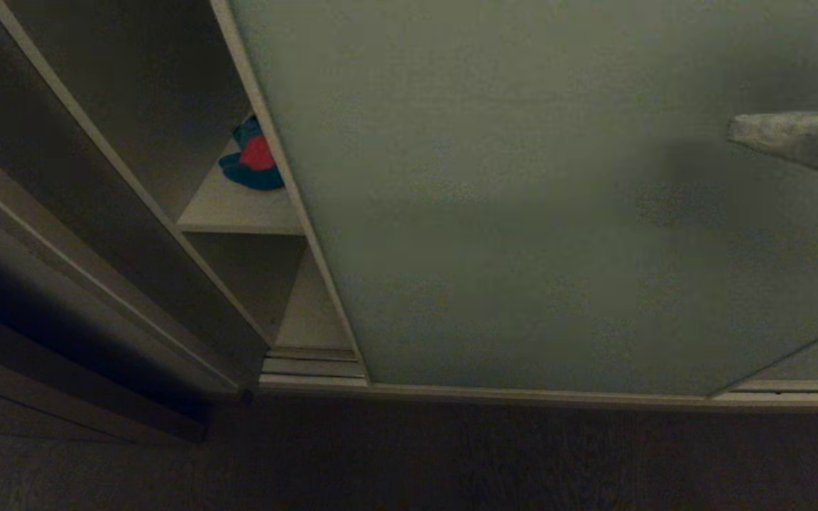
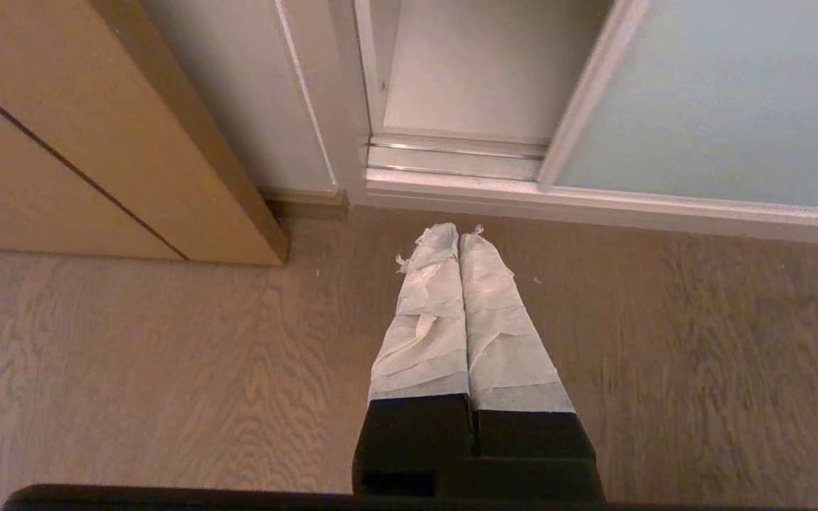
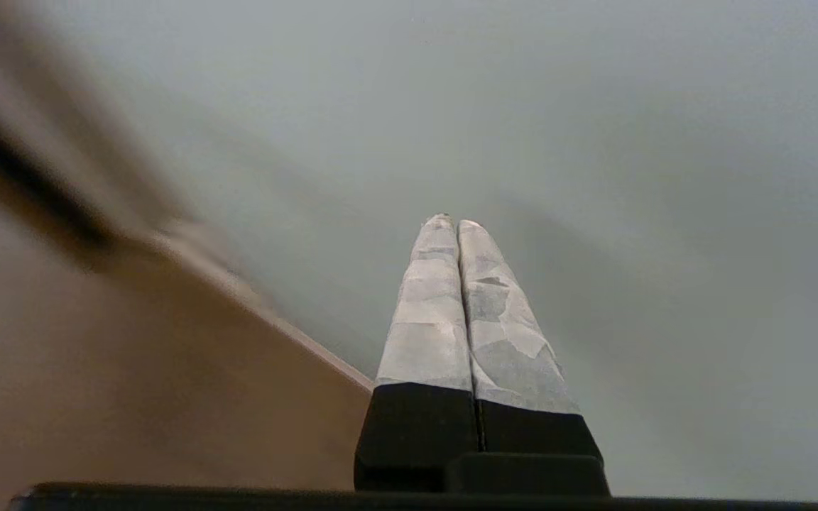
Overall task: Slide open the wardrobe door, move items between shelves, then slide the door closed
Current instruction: Close the door
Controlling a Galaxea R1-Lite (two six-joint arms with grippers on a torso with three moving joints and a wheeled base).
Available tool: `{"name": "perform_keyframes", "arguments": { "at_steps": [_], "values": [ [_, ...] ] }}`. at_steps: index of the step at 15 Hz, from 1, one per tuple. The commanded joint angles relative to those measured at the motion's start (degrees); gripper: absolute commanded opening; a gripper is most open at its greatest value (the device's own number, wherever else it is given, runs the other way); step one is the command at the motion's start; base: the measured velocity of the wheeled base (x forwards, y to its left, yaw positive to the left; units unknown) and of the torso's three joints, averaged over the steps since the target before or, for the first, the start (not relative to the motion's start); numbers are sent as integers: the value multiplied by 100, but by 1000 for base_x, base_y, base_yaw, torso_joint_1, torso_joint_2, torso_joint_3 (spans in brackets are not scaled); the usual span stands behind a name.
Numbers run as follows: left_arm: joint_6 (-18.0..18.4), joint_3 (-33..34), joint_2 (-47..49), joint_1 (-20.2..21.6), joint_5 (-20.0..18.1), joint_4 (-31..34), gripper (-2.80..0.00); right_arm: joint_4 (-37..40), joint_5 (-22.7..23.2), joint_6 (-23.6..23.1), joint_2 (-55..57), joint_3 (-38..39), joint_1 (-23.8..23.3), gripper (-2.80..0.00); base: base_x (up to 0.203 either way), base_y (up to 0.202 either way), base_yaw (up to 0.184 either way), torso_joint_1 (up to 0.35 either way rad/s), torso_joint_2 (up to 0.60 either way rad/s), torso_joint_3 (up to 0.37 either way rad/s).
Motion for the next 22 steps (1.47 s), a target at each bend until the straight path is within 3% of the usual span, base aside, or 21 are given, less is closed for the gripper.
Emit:
{"name": "perform_keyframes", "arguments": {
  "at_steps": [1, 5, 10, 15, 18, 22],
  "values": [
    [3, -1, 8, 2, 3, 5, -280, 143, -4, -18, -809, 523, -1110, -280, 0, 0, 0, 0, 0, 0],
    [-4, -1, 8, 2, 3, 5, -280, 681, 23, -150, -1963, 1480, -2682, -280, 0, 0, 0, 0, 0, 0],
    [4, -1, 8, 1, 3, 5, -280, 1150, 12, -274, -2457, 2446, -4527, -280, 0, 0, 0, 0, 0, 0],
    [-4, -1, 8, 2, 3, 5, -280, 1140, 69, 293, -2409, 3254, -6543, -280, 0, 0, 0, 0, 0, 0],
    [-4, -1, 8, 2, 3, 5, -280, 774, 369, 887, -1545, 2952, -7180, -280, 0, 0, 0, 0, 0, 0],
    [-4, -1, 8, -7, 3, 5, -280, 52, 1133, 1656, -321, 1696, -7308, -280, 0, 0, 0, 0, 0, 0]
  ]
}}
